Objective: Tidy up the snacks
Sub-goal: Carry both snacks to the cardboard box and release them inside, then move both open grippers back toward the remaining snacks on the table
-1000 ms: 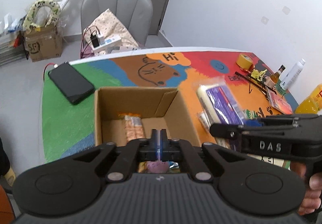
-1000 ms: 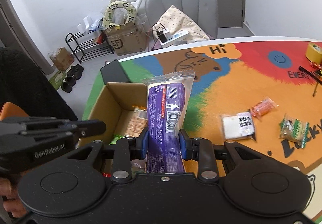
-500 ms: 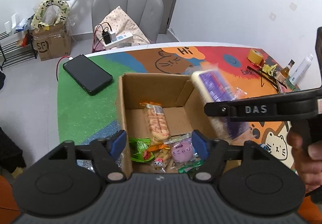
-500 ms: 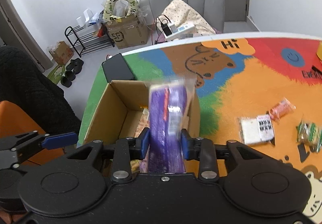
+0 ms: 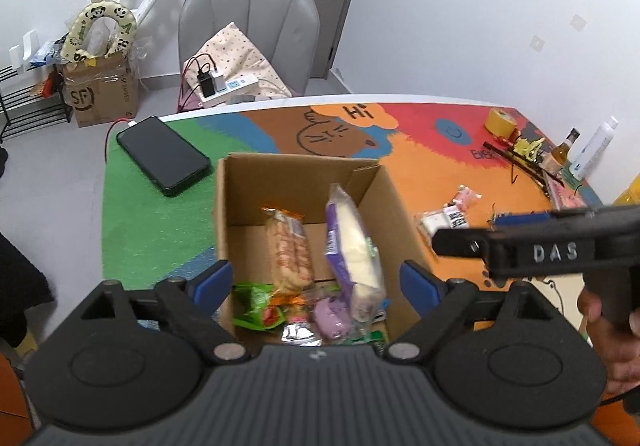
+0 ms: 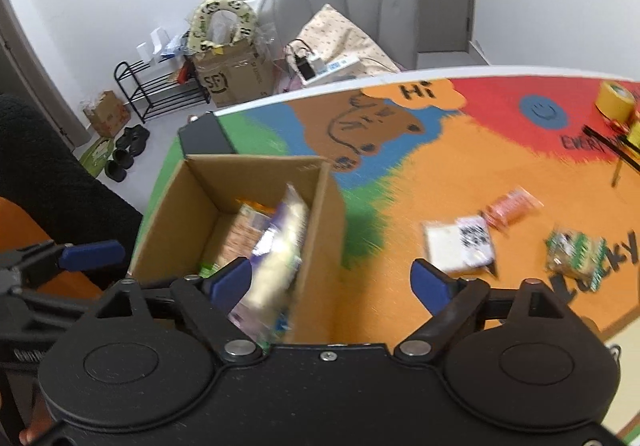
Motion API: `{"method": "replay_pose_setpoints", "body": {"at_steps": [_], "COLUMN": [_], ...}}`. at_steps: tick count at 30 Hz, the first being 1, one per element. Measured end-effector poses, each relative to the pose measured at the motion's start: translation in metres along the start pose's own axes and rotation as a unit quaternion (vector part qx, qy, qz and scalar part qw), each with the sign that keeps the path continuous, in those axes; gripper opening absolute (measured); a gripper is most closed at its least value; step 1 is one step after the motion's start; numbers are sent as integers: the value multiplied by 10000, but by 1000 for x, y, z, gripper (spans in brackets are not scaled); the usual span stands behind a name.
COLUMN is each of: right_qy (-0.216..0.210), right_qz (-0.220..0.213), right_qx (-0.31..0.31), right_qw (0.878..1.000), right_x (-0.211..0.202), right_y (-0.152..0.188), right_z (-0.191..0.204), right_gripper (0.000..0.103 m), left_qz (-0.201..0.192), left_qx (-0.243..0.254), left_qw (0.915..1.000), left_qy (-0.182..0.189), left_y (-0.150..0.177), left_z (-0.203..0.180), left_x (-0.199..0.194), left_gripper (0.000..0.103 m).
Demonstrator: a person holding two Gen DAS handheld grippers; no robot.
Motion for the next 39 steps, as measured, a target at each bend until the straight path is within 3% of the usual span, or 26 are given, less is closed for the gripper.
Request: {"method": "replay_pose_setpoints", "body": {"at_steps": [9,16,31,39], "right_qy": [199,261,302,353], "right_qz": [-312,-483,-578,-785], "right_qx": [368,654,764,935], "right_qw": [9986,9964,9949,9919], "right_x": [-25,-40,-62,-65], "right_y": [6,19,46,56], "right_z": [-65,-108,-161,-196], "right_gripper": [94,99,103,103], "left_qz": [-130,-17,44,-14], "left_qx": [-13,218,754,733], "left_qw": [9998,9988,9931,9927], "left_qy": [158,435,901,960], "left_y": [-3,-4,0,0], "left_z": [-33,-70,-152,-182], "left_x": [3,7,19,31], "left_gripper": [90,90,90,90]}}
Point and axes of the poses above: each gripper's, at about its wrist camera, not at the fingertips, and x roughly the way its jaws point, z to its left, y to its underside, the point moved 9 cm from there along x, roughly the way its jaws point, and after that the axes turned 9 degrees about x, right-handed, at the moved point
